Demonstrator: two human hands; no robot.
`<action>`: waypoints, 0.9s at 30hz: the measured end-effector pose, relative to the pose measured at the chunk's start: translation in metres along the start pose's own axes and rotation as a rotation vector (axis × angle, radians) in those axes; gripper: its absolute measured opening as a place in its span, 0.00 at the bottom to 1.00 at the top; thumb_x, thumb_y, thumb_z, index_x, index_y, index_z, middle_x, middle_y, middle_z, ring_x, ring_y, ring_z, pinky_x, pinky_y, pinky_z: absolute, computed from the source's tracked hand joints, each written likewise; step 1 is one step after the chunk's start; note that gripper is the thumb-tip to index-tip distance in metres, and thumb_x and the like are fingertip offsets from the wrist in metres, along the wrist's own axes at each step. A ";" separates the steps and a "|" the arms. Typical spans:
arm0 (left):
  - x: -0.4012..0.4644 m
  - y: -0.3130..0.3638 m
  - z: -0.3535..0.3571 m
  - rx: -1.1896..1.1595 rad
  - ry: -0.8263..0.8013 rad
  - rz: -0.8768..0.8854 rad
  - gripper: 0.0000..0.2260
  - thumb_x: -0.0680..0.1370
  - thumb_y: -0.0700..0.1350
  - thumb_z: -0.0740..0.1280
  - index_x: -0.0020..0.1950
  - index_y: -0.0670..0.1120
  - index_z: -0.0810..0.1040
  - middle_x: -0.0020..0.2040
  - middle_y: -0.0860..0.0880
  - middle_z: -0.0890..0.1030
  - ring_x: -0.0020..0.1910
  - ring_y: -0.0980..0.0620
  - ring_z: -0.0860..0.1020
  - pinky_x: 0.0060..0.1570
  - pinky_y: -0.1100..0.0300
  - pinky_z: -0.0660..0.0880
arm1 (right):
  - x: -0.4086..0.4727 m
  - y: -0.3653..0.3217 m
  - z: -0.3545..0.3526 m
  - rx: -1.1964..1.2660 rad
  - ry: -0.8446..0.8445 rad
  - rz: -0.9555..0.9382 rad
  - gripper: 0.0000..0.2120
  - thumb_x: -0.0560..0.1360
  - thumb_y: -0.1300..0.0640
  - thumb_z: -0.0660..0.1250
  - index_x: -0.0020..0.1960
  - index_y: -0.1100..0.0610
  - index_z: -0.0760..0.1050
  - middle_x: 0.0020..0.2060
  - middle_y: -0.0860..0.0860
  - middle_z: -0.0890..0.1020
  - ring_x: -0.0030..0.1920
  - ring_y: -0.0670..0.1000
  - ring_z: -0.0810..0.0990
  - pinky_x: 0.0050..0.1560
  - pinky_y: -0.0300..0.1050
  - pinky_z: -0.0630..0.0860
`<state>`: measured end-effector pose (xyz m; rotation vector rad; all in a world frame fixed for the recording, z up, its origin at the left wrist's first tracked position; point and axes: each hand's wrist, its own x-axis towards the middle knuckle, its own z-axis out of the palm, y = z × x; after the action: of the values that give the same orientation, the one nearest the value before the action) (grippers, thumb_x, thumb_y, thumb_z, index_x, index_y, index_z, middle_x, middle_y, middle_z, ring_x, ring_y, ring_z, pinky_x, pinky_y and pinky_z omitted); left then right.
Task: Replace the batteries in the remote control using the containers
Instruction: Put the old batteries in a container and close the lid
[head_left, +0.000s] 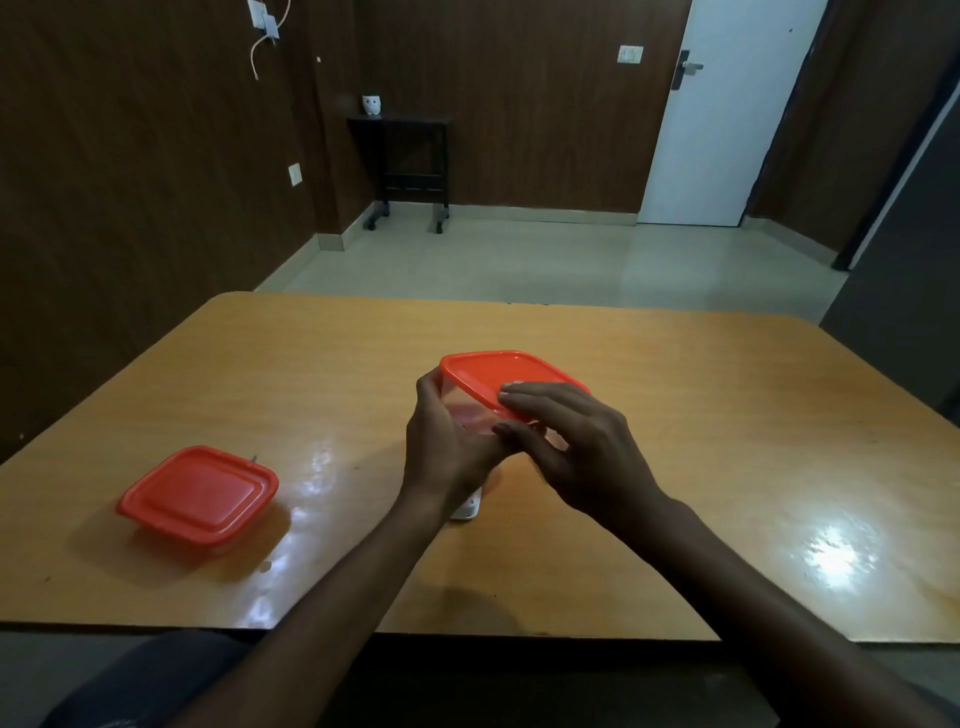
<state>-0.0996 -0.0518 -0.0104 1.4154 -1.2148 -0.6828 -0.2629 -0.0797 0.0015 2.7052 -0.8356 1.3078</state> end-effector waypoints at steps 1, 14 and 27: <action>0.001 0.000 0.000 0.018 0.014 0.031 0.49 0.61 0.51 0.84 0.75 0.50 0.60 0.70 0.47 0.74 0.66 0.45 0.76 0.60 0.51 0.79 | -0.001 0.002 0.000 -0.024 -0.008 -0.022 0.17 0.79 0.53 0.68 0.62 0.62 0.80 0.59 0.57 0.84 0.60 0.55 0.83 0.56 0.56 0.82; -0.004 -0.002 0.001 -0.031 0.079 0.196 0.48 0.60 0.47 0.85 0.73 0.48 0.63 0.67 0.53 0.72 0.65 0.50 0.74 0.53 0.66 0.77 | -0.002 -0.007 -0.003 0.039 0.097 -0.037 0.15 0.79 0.57 0.67 0.60 0.65 0.81 0.57 0.59 0.85 0.59 0.56 0.83 0.59 0.54 0.81; -0.005 0.003 0.005 -0.029 0.104 0.222 0.49 0.58 0.51 0.84 0.72 0.47 0.61 0.68 0.50 0.71 0.66 0.46 0.74 0.59 0.49 0.80 | -0.005 -0.004 0.009 -0.040 0.119 -0.013 0.21 0.83 0.50 0.60 0.67 0.65 0.76 0.64 0.59 0.80 0.67 0.56 0.78 0.67 0.57 0.75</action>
<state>-0.1068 -0.0482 -0.0094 1.2539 -1.2516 -0.4658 -0.2574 -0.0758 -0.0072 2.5685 -0.8214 1.4169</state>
